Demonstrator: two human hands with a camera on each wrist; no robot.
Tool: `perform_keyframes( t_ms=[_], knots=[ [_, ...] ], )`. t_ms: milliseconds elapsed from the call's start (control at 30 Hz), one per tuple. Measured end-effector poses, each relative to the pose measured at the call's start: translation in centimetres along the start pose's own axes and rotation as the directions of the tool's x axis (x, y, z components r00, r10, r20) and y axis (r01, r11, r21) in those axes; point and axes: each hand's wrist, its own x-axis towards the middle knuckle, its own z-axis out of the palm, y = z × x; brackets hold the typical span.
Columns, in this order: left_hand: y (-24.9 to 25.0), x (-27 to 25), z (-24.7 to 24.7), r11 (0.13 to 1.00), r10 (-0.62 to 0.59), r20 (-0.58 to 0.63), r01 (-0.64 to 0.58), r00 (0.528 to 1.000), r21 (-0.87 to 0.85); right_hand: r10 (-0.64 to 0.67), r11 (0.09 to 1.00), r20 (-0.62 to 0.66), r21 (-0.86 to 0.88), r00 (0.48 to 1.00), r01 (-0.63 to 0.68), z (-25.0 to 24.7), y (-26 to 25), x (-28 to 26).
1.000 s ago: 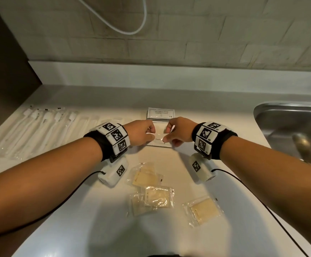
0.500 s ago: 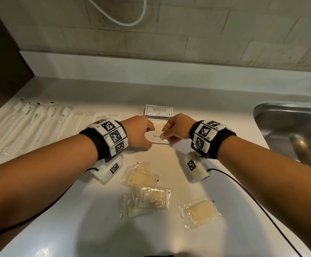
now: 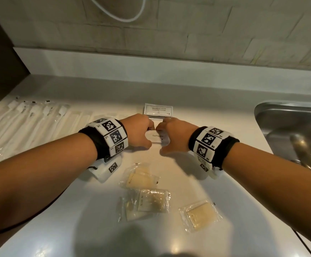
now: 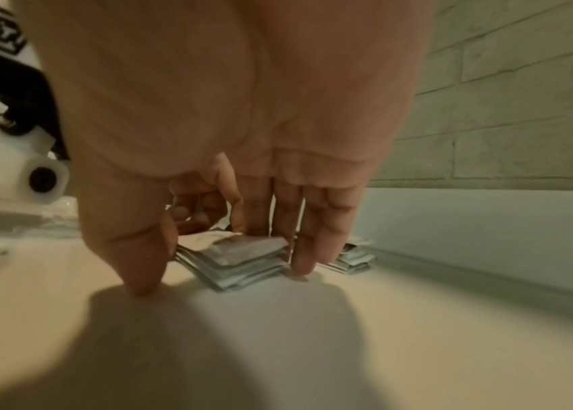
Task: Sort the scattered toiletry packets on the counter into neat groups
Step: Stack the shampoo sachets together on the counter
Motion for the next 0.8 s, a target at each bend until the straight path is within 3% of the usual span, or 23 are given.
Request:
perform_keyframes(
  t_ms=[800],
  knots=[
    [-1.2,1.9,-0.1,1.0,-0.002,-0.046,0.002,0.999,0.0,0.11,0.991,-0.044,0.082,0.993,-0.106,-0.8,1.4,2.2]
  ],
)
